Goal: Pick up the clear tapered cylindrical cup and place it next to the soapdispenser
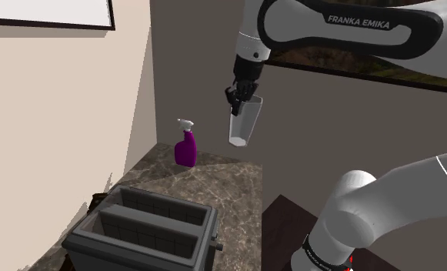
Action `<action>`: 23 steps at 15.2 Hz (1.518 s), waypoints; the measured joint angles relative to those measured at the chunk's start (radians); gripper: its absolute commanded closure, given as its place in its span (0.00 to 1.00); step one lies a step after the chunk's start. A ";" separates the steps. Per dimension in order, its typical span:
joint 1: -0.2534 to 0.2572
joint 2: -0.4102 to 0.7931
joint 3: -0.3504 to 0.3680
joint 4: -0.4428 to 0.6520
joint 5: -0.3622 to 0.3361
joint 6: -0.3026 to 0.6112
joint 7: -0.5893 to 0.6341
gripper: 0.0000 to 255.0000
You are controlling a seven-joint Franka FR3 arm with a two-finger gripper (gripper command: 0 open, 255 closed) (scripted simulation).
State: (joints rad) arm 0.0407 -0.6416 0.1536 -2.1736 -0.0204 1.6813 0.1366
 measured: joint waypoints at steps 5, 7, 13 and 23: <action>0.037 -0.154 0.045 -0.083 0.042 -0.073 0.056 1.00; 0.055 -0.219 0.067 -0.105 0.064 -0.116 0.084 1.00; 0.108 -0.382 0.132 -0.161 0.132 -0.223 0.164 1.00; 0.188 -0.566 0.273 -0.128 0.287 -0.424 0.340 1.00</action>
State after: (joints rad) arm 0.2284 -1.2078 0.4263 -2.3020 0.2670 1.2575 0.4762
